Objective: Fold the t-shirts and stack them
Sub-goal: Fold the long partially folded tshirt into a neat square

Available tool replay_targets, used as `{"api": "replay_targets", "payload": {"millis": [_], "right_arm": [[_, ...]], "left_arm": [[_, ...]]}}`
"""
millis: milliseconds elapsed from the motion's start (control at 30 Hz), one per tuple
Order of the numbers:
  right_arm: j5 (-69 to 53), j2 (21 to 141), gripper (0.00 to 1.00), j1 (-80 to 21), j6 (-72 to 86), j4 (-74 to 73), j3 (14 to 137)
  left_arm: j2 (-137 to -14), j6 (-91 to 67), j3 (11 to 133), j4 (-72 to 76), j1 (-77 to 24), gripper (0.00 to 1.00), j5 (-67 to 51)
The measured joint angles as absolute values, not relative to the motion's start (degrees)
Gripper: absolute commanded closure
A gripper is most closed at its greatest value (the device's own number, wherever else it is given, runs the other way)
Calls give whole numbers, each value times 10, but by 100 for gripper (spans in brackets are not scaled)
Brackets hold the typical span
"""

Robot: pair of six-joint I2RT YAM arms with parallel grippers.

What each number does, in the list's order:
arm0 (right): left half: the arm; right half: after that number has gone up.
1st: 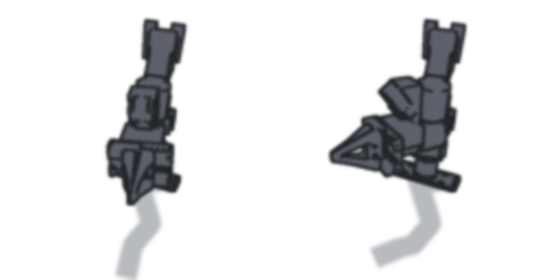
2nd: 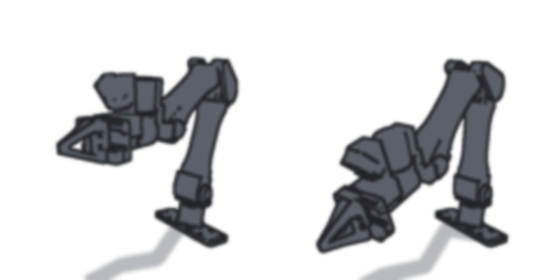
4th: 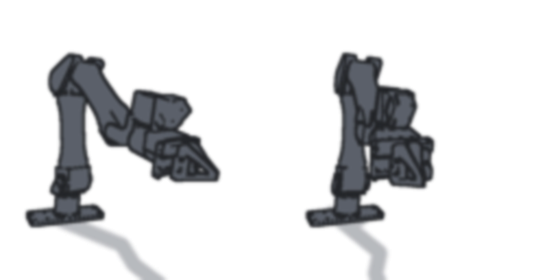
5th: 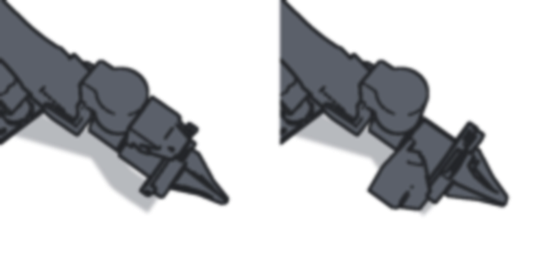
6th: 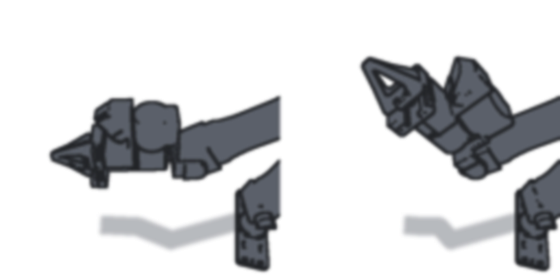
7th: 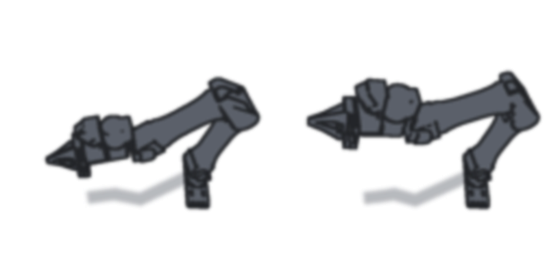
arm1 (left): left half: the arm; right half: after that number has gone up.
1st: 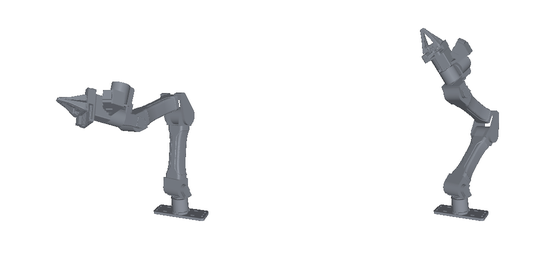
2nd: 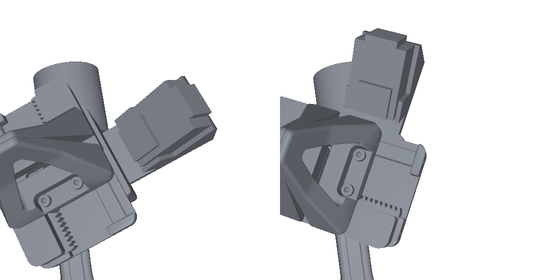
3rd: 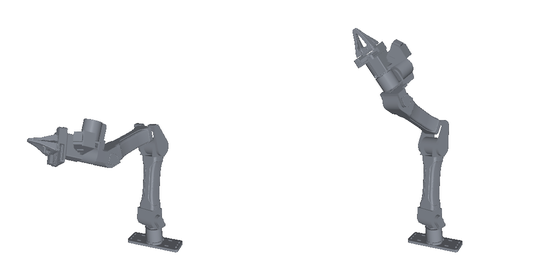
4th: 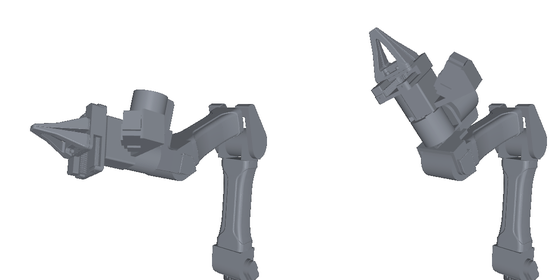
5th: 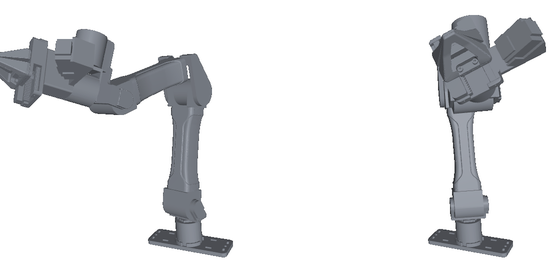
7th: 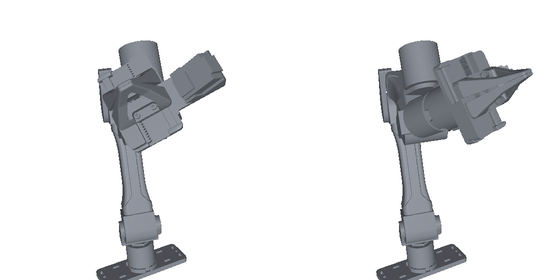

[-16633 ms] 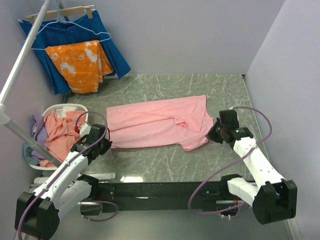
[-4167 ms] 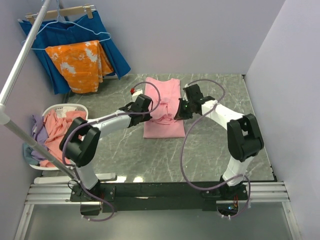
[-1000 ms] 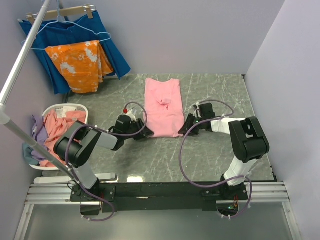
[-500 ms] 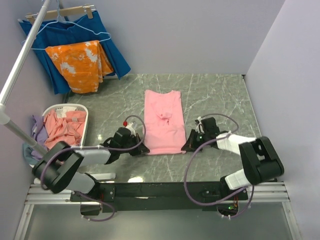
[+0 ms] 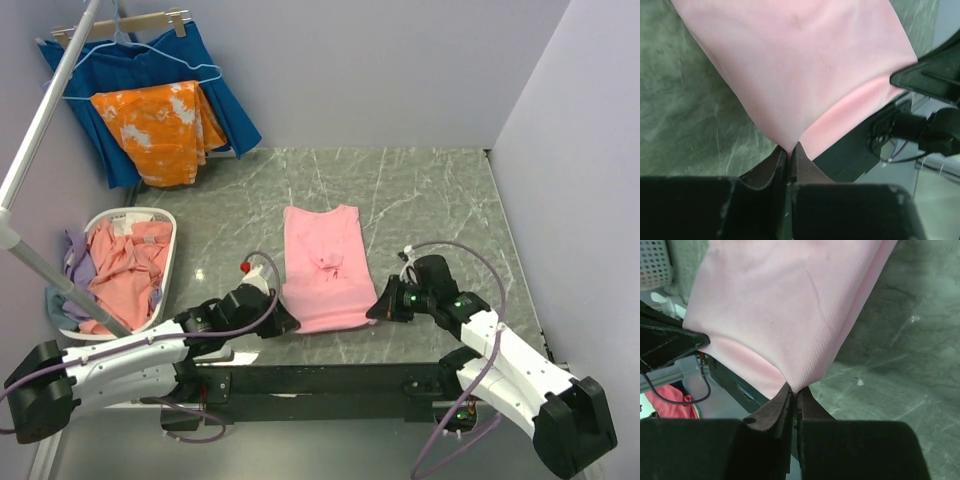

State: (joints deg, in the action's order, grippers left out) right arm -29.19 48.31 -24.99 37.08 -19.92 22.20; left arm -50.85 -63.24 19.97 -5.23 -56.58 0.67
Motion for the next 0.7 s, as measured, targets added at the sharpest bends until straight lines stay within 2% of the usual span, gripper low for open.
{"api": "replay_targets", "payload": {"millis": [133,367,700], "right_arm": [[-278,499,95,-250,363,-227,282],[-243,628,96,-248,319,-235,422],[-236,878,96,-215,256,-234,662]], "left_arm": [[-517,-628,269,-119,-566,88,61],[-639,-580,411,-170,-550,89,164],[-811,-475,527,-122,-395,89,166]]}}
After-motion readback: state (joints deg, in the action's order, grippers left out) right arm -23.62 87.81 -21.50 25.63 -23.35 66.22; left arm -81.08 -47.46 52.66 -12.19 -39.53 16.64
